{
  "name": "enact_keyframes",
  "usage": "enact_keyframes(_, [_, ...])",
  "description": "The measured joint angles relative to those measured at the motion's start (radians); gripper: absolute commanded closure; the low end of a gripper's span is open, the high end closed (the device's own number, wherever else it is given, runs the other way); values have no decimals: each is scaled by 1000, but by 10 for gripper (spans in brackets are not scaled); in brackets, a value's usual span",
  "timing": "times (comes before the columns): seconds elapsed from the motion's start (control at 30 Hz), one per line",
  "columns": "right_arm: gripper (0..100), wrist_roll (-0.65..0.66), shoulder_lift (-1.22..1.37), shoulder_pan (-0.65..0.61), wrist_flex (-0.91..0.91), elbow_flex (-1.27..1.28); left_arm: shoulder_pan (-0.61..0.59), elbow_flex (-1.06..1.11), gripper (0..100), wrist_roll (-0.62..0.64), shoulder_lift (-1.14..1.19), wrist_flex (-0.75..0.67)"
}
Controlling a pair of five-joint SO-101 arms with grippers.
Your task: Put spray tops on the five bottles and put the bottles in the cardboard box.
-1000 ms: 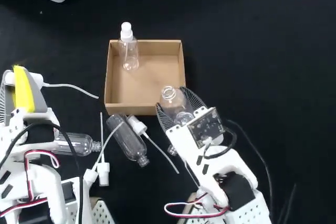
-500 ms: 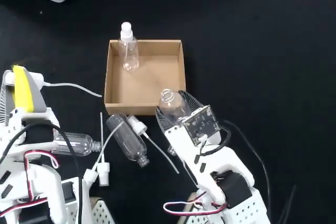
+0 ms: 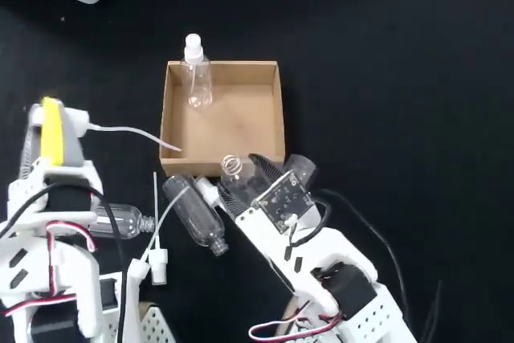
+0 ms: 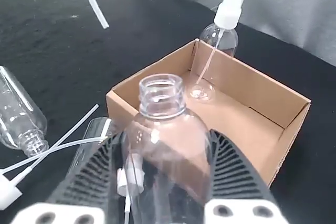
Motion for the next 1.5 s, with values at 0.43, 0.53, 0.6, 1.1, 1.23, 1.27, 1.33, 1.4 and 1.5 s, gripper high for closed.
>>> enact_keyframes(0.43, [899,68,0,-51,0,57,31,0,970,8,0,0])
enact_keyframes(0.53, [899,75,0,-81,0,68,37,0,970,12,0,14])
enact_keyframes(0.6, [899,75,0,-89,0,69,69,0,970,12,0,32])
enact_keyframes(1.1, [899,86,0,-98,-11,89,178,60,970,12,0,77])
enact_keyframes(1.23, [899,86,0,-98,-11,89,178,86,970,12,0,77])
enact_keyframes(1.27, [899,86,0,-98,-11,89,178,86,970,12,0,77])
enact_keyframes(1.33, [899,86,0,-98,-11,89,178,86,970,12,0,77])
enact_keyframes(1.4, [899,86,0,-98,-11,89,178,86,970,12,0,77])
enact_keyframes(1.5, [899,86,0,-98,-11,89,178,86,970,12,0,77])
